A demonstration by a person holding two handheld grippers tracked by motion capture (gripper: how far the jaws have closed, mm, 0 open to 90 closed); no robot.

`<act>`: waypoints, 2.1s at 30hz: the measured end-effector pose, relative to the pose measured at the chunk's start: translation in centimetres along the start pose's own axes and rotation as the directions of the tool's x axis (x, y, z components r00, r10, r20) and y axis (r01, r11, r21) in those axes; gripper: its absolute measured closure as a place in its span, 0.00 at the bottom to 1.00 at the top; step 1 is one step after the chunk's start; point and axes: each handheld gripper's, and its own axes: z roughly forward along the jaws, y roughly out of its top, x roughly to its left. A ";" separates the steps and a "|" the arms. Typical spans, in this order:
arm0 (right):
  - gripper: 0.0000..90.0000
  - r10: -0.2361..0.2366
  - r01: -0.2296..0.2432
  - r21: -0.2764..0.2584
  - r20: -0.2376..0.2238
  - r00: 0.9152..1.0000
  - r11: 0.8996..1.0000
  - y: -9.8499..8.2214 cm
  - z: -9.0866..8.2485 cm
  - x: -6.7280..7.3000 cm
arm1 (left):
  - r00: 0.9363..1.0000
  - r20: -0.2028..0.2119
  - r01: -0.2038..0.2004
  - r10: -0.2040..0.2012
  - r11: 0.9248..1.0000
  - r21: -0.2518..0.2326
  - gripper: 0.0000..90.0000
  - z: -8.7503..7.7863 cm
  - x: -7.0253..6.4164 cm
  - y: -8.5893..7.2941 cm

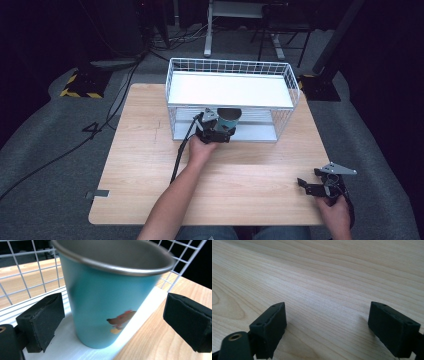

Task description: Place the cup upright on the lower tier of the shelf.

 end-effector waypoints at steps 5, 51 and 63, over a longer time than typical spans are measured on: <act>0.17 0.000 0.000 0.000 0.000 1.000 1.000 0.0 0.0 0.0 | 1.000 -0.001 -0.011 0.012 1.000 0.005 0.04 -1.6 -0.3 0.0; 0.16 0.006 -0.006 0.001 0.013 1.000 1.000 0.3 0.4 0.3 | 0.998 -0.029 -0.047 0.047 0.999 0.002 0.10 -21.3 -1.6 -3.9; 0.17 0.011 -0.011 0.002 0.016 1.000 1.000 0.4 0.4 0.3 | 0.999 -0.023 -0.039 0.041 0.997 0.066 0.10 -25.0 -1.2 -6.3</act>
